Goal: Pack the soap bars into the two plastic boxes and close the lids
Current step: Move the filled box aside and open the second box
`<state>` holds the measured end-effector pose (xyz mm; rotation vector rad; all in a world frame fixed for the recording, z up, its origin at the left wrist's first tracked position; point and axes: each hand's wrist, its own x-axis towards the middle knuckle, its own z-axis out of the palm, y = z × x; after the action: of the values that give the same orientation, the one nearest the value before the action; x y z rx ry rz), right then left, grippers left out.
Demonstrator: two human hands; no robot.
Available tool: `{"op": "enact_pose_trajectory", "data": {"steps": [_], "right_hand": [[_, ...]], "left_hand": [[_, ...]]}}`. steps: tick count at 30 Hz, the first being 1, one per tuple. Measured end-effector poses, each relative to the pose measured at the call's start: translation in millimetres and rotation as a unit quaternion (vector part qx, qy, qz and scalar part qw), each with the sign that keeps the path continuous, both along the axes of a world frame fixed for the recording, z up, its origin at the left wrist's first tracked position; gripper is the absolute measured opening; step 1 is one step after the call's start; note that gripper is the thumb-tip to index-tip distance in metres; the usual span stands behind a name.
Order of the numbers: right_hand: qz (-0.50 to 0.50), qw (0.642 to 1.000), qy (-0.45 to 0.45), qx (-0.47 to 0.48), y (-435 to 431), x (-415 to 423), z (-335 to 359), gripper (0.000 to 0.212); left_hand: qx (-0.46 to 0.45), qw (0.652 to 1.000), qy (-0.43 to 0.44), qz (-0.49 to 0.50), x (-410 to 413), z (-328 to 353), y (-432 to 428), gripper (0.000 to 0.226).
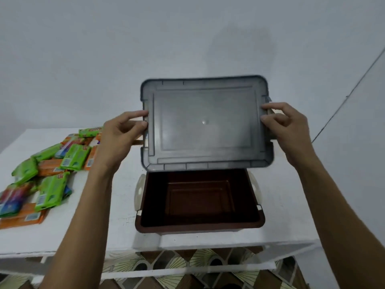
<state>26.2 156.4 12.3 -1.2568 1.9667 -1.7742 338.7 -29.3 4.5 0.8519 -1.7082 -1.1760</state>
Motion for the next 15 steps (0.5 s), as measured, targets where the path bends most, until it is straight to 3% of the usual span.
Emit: {"op": "enact_pose_trajectory", "data": {"steps": [4, 6, 9, 15], "right_hand": [[-0.081, 0.969, 0.23, 0.022, -35, -22, -6, 0.026], [-0.105, 0.946, 0.303, 0.042, -48, -31, -15, 0.033], [-0.112, 0.937, 0.321, 0.078, -60, -40, -37, 0.038], [-0.07, 0.953, 0.251, 0.157, -63, -42, -82, 0.033]], "left_hand": [[-0.145, 0.983, -0.1, 0.057, -38, -9, -37, 0.033], [-0.171, 0.973, -0.14, 0.061, -56, -16, -49, 0.037], [-0.161, 0.968, -0.191, 0.014, -76, -33, -60, 0.044], [-0.1, 0.954, -0.275, -0.058, -96, -70, -75, 0.043]]}}
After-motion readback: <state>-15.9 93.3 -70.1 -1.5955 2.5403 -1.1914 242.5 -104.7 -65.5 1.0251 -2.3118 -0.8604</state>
